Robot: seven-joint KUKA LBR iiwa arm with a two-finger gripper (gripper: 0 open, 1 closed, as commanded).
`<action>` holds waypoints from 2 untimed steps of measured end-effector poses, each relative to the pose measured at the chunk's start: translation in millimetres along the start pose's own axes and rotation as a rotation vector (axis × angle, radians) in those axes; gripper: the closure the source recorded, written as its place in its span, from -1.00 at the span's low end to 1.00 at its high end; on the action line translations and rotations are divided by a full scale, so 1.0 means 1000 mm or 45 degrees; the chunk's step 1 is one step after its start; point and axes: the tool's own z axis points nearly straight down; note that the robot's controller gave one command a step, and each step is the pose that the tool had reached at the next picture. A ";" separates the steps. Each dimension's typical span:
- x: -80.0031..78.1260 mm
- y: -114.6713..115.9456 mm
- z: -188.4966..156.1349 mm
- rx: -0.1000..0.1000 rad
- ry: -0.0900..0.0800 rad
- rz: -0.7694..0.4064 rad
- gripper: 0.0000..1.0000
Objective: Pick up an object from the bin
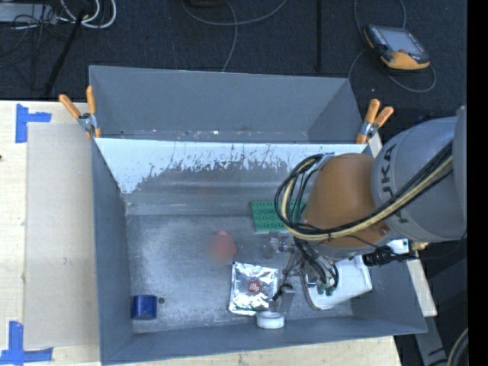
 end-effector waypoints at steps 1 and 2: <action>-0.001 0.005 0.033 -0.002 -0.024 -0.009 -1.00; -0.001 0.005 0.032 -0.001 -0.025 -0.016 -1.00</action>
Offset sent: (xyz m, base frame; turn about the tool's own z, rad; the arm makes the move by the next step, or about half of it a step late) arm -0.0062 0.0050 -0.0372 -0.0058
